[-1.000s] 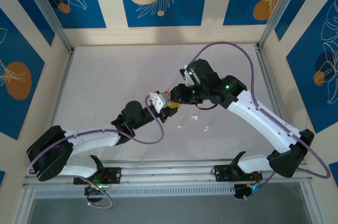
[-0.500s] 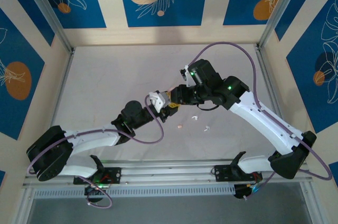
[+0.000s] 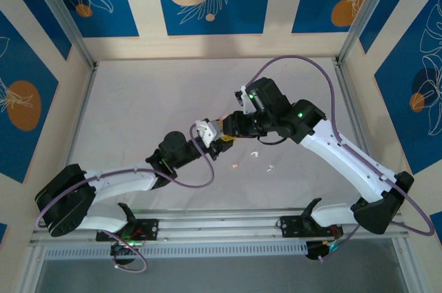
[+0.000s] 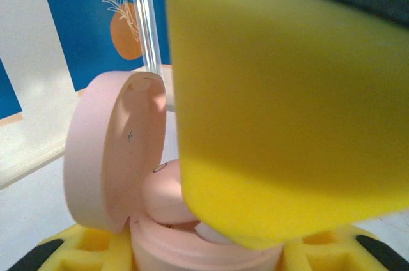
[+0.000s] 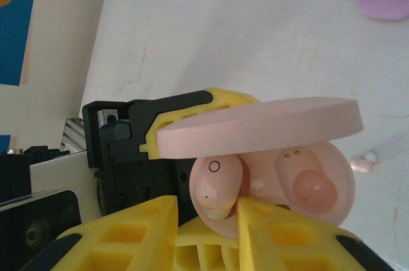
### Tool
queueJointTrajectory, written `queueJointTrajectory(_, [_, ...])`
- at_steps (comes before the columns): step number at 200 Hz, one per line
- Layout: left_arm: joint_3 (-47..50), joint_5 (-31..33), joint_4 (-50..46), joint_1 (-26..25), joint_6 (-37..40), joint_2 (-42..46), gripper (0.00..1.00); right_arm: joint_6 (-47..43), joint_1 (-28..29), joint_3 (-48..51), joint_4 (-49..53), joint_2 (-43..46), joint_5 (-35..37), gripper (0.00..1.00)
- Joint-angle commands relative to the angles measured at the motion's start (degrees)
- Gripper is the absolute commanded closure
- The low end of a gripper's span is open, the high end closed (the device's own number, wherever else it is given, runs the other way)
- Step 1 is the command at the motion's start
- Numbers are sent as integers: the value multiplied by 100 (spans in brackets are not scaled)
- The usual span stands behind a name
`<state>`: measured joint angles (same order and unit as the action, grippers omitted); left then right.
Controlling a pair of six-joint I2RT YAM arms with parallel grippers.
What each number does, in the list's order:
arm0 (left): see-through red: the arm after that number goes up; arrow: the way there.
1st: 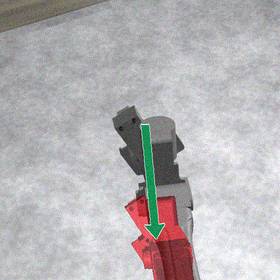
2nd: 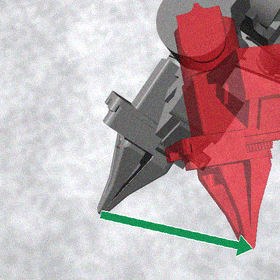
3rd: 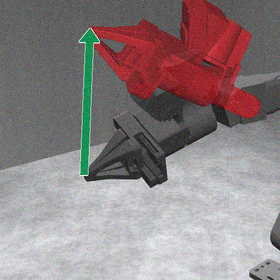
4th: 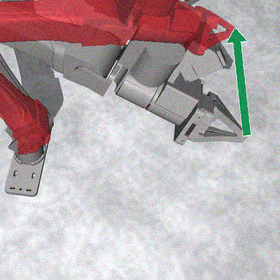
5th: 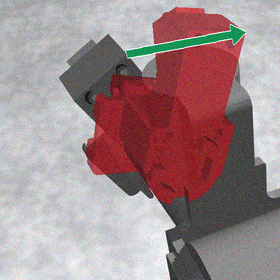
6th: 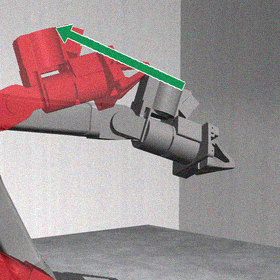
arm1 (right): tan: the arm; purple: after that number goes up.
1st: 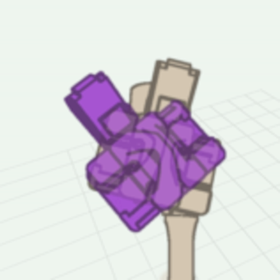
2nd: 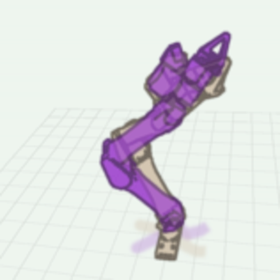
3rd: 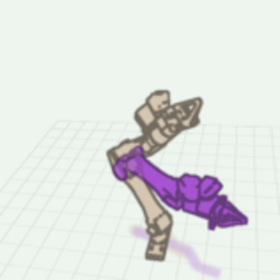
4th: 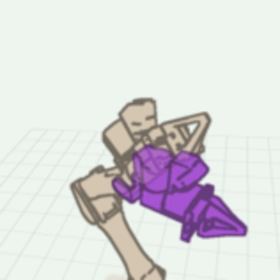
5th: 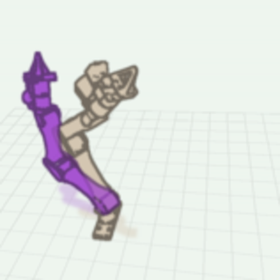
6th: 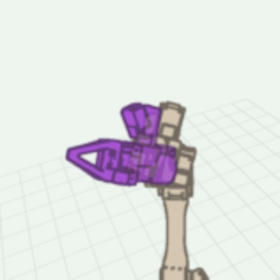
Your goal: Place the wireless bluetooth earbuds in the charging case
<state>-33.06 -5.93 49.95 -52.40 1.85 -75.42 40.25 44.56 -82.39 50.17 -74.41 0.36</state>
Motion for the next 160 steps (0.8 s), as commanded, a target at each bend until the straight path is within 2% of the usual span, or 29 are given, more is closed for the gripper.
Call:
queueJointTrajectory(1, [-201,-138,146,-42,-26,-17,70,-105,36,4,-33,123,-192,69])
queueJointTrajectory(86, [-157,-22,326,-42,-26,27,70,-88,36,-23,328,262,-142,68])
queueJointTrajectory(160, [-131,-87,375,-42,-18,52,70,-107,-34,-23,233,379,-32,65])
